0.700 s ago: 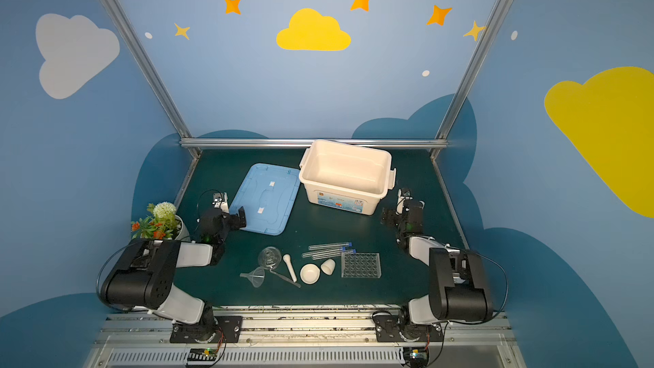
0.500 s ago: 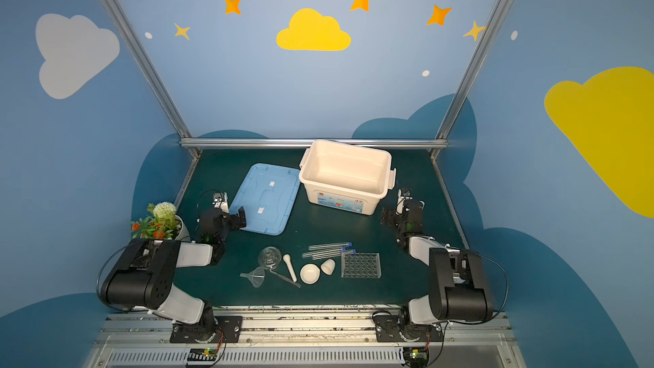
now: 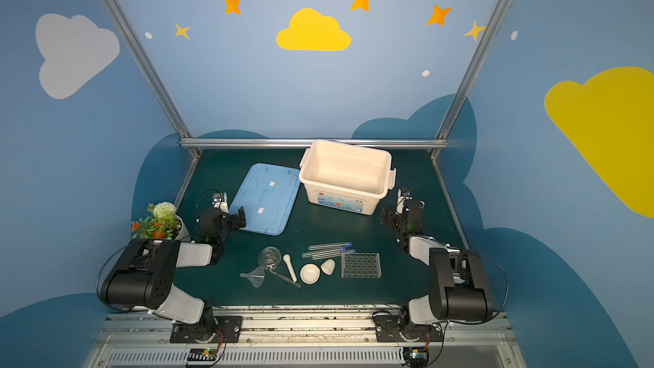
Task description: Organize the chemistry lab equipment
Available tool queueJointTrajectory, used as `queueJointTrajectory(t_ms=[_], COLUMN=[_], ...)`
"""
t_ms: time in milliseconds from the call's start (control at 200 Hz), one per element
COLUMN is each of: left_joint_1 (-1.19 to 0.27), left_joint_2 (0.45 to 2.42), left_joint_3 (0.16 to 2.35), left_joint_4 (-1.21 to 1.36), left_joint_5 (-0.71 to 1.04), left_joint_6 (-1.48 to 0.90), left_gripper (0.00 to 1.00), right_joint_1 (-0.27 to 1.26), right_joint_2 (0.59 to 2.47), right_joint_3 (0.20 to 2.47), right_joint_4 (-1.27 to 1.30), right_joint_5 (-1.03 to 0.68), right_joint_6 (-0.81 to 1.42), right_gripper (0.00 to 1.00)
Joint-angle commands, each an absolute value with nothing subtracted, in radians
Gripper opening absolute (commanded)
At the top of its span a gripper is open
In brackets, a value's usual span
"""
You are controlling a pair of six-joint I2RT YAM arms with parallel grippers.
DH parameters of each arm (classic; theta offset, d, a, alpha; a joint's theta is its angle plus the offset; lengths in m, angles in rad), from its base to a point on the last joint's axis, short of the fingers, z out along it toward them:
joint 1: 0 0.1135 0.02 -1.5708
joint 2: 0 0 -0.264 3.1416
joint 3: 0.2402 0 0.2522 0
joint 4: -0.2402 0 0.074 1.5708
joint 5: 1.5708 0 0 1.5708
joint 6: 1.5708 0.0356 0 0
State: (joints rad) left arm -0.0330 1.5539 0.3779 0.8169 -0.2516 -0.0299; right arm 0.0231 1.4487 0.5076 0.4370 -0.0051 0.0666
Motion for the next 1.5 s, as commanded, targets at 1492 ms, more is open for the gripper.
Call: queueJointTrajectory(t_ms=[1492], left_joint_1=[-0.603], left_joint_2=[1.089], left_joint_3=[0.775], left_joint_4=[0.042], left_joint_5=[-0.095], left_joint_6=[0.055], left_gripper=[1.0], right_joint_1=[0.115], right_joint_2=[0.853], right_joint_3=[0.638], right_joint_4=[-0.56], right_joint_5=[-0.143], right_joint_6=[0.557], right_gripper=[0.81])
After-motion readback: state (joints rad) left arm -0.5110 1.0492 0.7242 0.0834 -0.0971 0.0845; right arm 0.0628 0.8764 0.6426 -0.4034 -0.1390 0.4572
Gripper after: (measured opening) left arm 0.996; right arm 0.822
